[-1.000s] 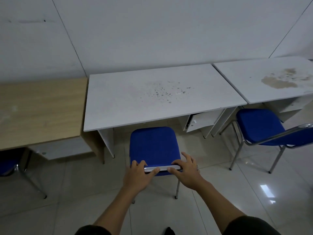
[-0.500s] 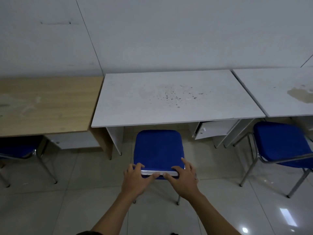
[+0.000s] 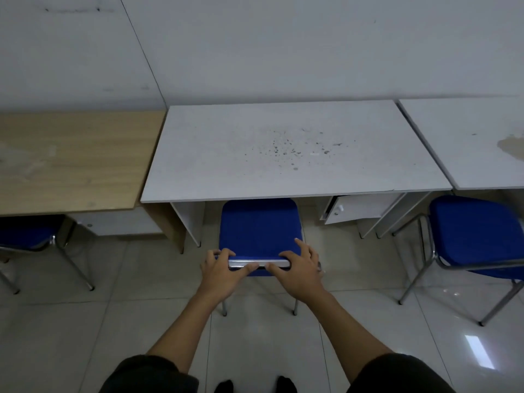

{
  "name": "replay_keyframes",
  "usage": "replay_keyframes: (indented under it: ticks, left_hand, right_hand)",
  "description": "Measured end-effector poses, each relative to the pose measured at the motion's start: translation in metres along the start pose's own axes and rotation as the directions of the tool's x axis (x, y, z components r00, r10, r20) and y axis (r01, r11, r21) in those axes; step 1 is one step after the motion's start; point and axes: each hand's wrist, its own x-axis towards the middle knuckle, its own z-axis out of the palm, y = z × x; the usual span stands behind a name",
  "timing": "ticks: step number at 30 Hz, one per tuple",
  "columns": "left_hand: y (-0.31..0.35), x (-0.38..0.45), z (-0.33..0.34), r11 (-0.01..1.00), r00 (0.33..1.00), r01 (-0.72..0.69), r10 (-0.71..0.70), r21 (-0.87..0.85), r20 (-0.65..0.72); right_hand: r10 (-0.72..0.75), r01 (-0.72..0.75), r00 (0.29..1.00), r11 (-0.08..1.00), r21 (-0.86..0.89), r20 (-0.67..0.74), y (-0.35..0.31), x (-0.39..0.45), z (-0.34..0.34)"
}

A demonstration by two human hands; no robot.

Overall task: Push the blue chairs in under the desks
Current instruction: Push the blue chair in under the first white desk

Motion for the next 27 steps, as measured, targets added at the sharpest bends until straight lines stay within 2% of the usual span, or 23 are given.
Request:
replay_keyframes:
  ticks: [15, 27]
  left_hand:
    - [0.029, 0.104, -0.02, 0.999, 0.999, 0.006, -0.008, -0.051, -0.042]
    - [0.05, 0.148, -0.037, 0.999, 0.999, -0.003, 0.005, 0.051, -0.043]
  right_hand:
    - [0.006, -0.005, 0.999, 1.0, -0.028, 0.035, -0.026, 0.11, -0.023]
    - [-0.004, 0.005, 0.999, 1.0, -0.026, 0.05, -0.039, 0.16, -0.034]
